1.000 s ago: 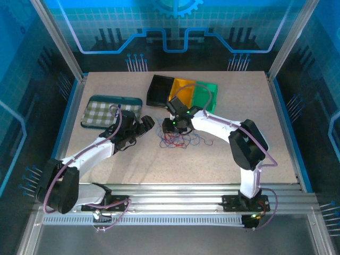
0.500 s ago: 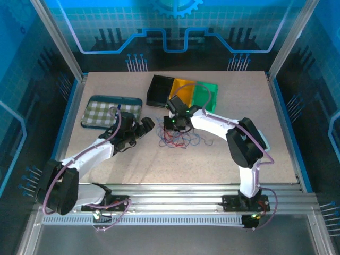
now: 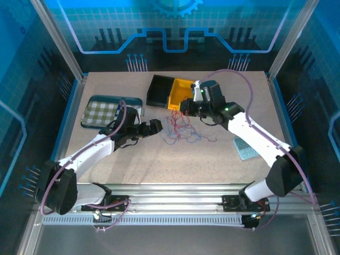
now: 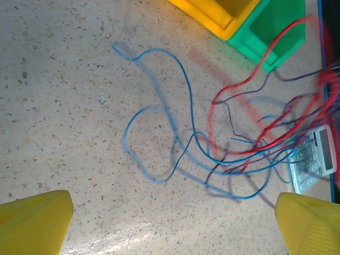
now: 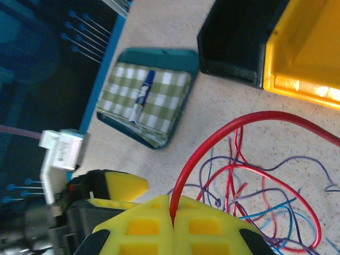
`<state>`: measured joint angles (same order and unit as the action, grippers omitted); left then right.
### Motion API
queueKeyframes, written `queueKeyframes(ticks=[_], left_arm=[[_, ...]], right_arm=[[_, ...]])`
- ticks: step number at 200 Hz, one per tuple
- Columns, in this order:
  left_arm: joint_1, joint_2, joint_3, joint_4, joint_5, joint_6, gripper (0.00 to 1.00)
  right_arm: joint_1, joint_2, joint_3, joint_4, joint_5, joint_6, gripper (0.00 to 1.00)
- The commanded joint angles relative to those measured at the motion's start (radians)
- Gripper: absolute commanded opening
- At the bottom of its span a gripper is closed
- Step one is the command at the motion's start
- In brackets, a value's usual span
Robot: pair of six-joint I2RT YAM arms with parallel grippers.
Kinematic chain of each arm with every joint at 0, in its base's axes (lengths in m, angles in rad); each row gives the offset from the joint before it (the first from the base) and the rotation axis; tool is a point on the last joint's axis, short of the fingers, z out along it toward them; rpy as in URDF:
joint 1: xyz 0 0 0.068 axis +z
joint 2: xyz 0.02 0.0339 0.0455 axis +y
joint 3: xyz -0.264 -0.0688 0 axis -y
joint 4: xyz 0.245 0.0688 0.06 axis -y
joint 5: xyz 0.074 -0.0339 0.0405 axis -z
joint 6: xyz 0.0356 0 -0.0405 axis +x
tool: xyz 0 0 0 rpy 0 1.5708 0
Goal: Untangle the cables
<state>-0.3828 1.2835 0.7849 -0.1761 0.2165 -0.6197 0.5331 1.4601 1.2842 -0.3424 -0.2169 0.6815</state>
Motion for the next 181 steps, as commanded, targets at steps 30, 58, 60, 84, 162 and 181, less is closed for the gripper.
queueKeyframes(ticks=[30, 58, 60, 84, 162, 181], left_arm=[[-0.014, -0.020, 0.130, -0.029, 0.176, 0.162, 0.99], [-0.014, -0.057, 0.186, -0.117, 0.286, 0.245, 1.00], [-0.014, -0.059, 0.189, -0.120, 0.291, 0.247, 0.99], [-0.014, -0.035, 0.216, -0.126, 0.343, 0.208, 0.99], [-0.088, 0.000, 0.150, -0.013, 0.310, 0.194, 0.99], [-0.167, 0.009, 0.157, -0.043, 0.183, 0.259, 0.99]], right_arm=[[-0.016, 0.019, 0.072, -0.087, -0.068, -0.013, 0.00], [-0.017, 0.036, 0.097, -0.109, -0.065, -0.025, 0.00], [-0.016, 0.037, 0.097, -0.109, -0.065, -0.025, 0.00], [-0.017, 0.036, 0.101, -0.101, -0.079, -0.021, 0.00], [-0.059, 0.034, 0.168, -0.078, -0.157, 0.059, 0.00], [-0.069, 0.040, 0.191, -0.100, -0.178, 0.079, 0.00]])
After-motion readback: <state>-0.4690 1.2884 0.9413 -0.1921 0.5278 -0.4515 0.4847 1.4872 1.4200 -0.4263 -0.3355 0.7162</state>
